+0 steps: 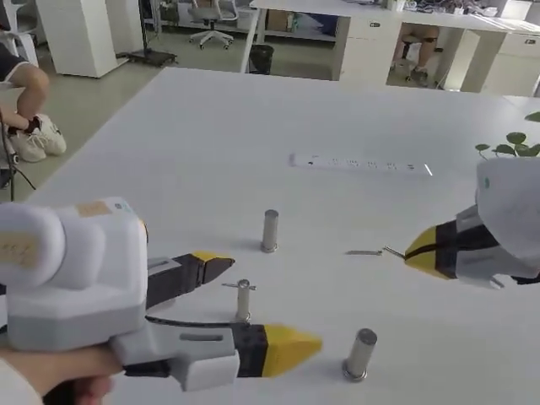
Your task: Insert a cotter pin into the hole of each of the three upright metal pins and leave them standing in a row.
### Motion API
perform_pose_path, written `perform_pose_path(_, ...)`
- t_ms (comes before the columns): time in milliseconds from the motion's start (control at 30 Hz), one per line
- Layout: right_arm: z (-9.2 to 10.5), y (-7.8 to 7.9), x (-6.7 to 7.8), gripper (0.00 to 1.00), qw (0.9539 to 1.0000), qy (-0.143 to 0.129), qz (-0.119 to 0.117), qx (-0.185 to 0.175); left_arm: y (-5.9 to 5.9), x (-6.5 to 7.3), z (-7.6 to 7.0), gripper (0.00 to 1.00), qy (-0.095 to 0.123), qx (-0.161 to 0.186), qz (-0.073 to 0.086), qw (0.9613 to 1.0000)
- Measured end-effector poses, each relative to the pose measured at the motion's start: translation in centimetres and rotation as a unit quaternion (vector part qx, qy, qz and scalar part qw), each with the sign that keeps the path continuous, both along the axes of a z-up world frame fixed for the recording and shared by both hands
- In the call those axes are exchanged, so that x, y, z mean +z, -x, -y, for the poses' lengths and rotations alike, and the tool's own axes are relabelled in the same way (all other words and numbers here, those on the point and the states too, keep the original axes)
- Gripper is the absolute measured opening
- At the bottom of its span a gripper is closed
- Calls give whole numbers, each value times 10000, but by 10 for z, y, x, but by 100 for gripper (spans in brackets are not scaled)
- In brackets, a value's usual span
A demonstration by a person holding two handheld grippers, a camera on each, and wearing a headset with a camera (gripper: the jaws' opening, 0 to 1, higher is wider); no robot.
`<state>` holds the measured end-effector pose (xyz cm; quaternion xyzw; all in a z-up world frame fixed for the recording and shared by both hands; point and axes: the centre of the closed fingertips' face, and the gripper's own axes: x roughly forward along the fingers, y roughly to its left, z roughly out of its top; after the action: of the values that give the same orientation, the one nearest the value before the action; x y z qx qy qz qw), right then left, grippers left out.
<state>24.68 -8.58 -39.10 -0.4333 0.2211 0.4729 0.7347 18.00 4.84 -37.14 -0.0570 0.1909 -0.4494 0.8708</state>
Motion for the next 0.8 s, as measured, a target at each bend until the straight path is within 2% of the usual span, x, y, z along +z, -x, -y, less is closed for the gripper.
perform_pose_path(100,0,5,7,0,9997,-75,210,-47,-4,4,5,81,55,-9,35,10000)
perform_pose_path(233,1,15,13,0,9993,-189,291,-144,-9,8,11,80,207,-22,18,9998)
perform_pose_path(500,5,29,25,0,9975,-374,489,-341,-12,8,27,76,189,-247,-23,9995)
perform_pose_path(567,6,28,24,0,9970,-393,555,-382,-12,8,32,76,193,-293,-46,9994)
perform_pose_path(800,6,39,28,0,9953,-468,686,-492,-17,8,43,72,313,-380,-149,9987)
